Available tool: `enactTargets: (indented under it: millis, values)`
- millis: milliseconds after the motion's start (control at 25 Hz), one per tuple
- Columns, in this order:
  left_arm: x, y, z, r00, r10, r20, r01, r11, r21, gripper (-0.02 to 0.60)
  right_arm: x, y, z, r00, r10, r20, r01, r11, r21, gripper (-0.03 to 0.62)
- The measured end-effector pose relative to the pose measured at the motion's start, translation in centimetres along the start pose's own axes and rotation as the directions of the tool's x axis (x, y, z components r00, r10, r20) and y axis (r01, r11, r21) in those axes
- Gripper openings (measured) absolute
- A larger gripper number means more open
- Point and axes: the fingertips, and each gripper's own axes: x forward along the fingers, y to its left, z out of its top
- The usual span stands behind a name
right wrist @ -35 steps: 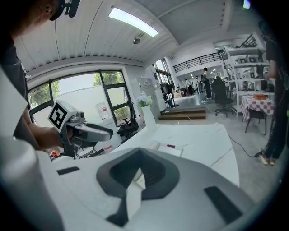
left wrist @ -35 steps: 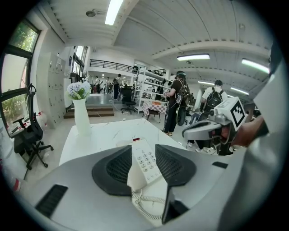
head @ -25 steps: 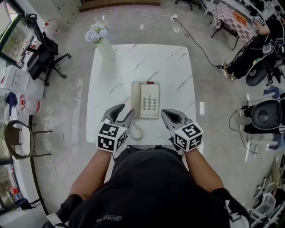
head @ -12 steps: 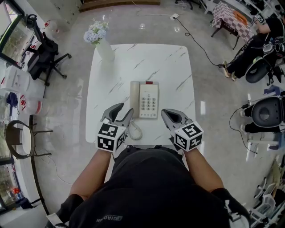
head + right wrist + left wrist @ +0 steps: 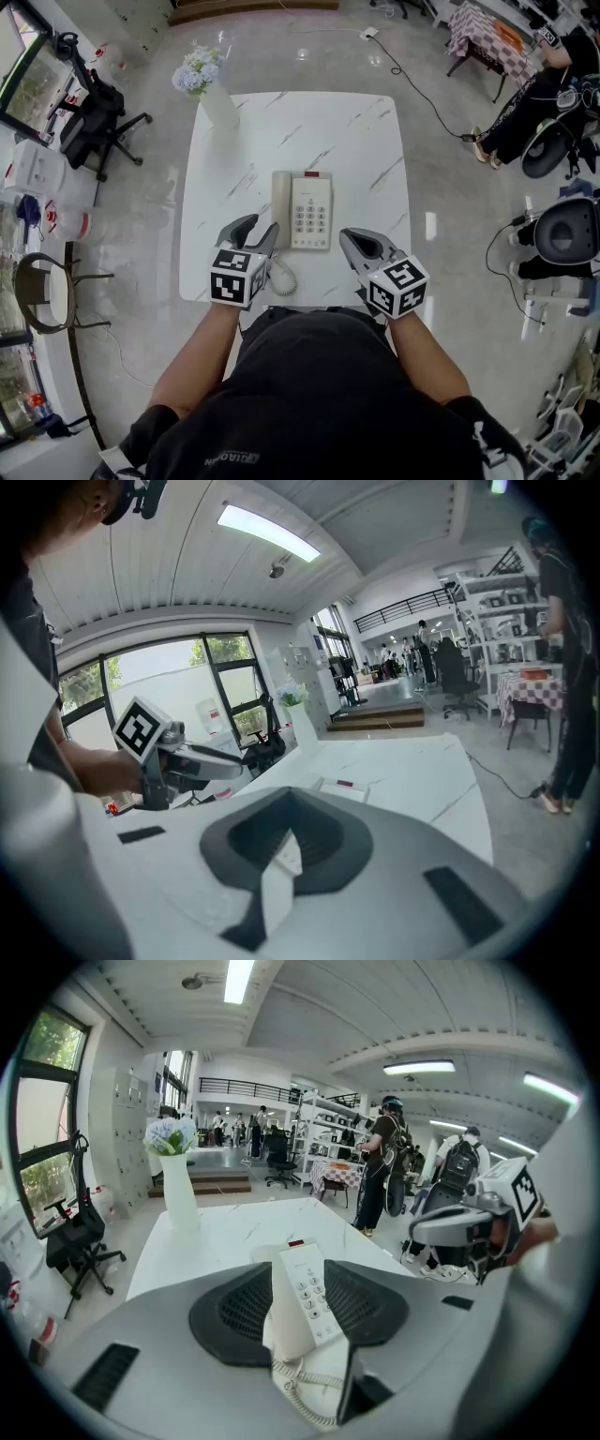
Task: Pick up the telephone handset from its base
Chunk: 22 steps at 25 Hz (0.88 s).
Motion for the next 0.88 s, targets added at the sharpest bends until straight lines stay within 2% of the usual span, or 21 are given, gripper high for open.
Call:
enactTargets:
  millis: [240,440,600,880]
  values:
    - [5.1,1.5,-2.5,0.994,0.062,-0.094,-0.066,0.997,-0.034,0.183,-0.8,-0.9,-0.2,1.000,-0.004,0.001,0.004,1.000,0.005,0.002]
    - [8.8,2.6,-4.4,0.979,0.091,-0.183,-0.108,0.991,-0.080,0.215,-1.7,-1.9,-0.5,1.000,-0.012,0.002,0.012,1.000,0.018,0.002]
    - [10.8,2.9,-5.0,0.969,0.099,-0.226,-0.125,0.987,-0.104,0.244,-2.3,-2.8,-0.9,1.000,-0.021,-0.004,0.021,0.999,0.028,0.002]
    - [13.6,3.0,-6.2,0.950,0.110,-0.292,-0.150,0.982,-0.119,0.250,-3.0,-4.2,-1.5,0.999,-0.030,-0.021,0.031,0.999,0.039,0.002]
